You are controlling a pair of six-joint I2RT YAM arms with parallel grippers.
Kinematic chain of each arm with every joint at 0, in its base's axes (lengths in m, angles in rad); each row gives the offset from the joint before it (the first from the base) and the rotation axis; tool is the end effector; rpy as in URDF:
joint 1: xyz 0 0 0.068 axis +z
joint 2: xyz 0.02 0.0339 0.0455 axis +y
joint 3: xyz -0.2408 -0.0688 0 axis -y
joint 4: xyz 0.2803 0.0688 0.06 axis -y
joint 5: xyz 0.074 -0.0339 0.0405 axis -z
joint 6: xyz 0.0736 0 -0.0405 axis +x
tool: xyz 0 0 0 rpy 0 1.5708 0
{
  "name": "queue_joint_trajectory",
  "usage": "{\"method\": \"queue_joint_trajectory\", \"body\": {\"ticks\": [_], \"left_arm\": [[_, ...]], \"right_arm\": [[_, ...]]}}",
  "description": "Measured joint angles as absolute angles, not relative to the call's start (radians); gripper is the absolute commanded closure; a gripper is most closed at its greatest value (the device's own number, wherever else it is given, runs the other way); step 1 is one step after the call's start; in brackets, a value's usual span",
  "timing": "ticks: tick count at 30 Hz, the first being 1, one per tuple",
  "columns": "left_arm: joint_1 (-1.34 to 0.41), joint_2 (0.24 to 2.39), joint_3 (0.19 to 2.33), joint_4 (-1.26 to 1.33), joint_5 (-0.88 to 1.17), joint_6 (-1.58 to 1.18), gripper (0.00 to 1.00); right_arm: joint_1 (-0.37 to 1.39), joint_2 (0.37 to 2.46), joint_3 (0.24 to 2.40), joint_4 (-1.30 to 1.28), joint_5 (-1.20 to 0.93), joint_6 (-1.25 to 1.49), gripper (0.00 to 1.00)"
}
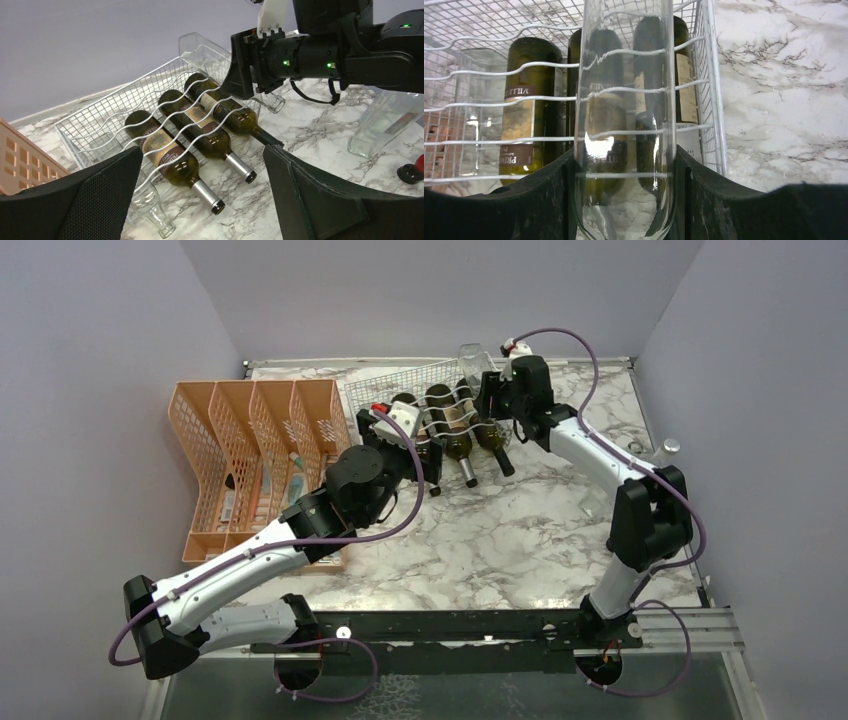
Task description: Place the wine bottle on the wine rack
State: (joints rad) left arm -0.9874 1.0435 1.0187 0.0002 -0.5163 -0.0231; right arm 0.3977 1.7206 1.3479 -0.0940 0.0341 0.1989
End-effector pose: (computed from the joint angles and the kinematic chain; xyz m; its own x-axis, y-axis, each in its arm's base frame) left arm 0.2058 -0.2458 0.3712 -0.0240 -0.0001 -0.9997 0.4535 0.8912 -0.0110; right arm 0.4349 0.1800 0.2390 -0.4776 0.0136 -0.8785 -0.2700 0.9492 0.1614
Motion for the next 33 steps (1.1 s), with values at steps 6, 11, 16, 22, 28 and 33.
{"method": "queue_joint_trajectory", "body": {"ticks": [6,11,16,22,28,33], "left_arm": [[-0.987,1.044,1.019,-0.012,-0.516,-0.027,0.01],[-0.987,1.044,1.019,-0.025,-0.513,-0.027,0.01],[-0.987,1.044,1.019,-0.029,-0.509,-0.027,0.01],[-0.987,1.044,1.019,-0.036,-0.505,-0.031,0.01],[-0.987,1.044,1.019,-0.044,-0.505,-0.033,0.01],[-0.987,1.044,1.019,-0.047,-0.505,-0.037,0.01]], "right_arm": [[0.398,1.784,1.374,-0.091,0.047,0.167,0.91],[0.398,1.813,1.374,-0.091,0.063,0.149,0.83],[0.397,1.837,1.391,-0.094,0.080,0.125,0.57],[0.398,1.871,1.438,-0.115,0.101,0.102,0.26],[0.397,1.864,1.446,-0.110,0.104,0.097,0.21],[0.397,1.802,1.446,-0.117,0.124,0.097,0.21]]}}
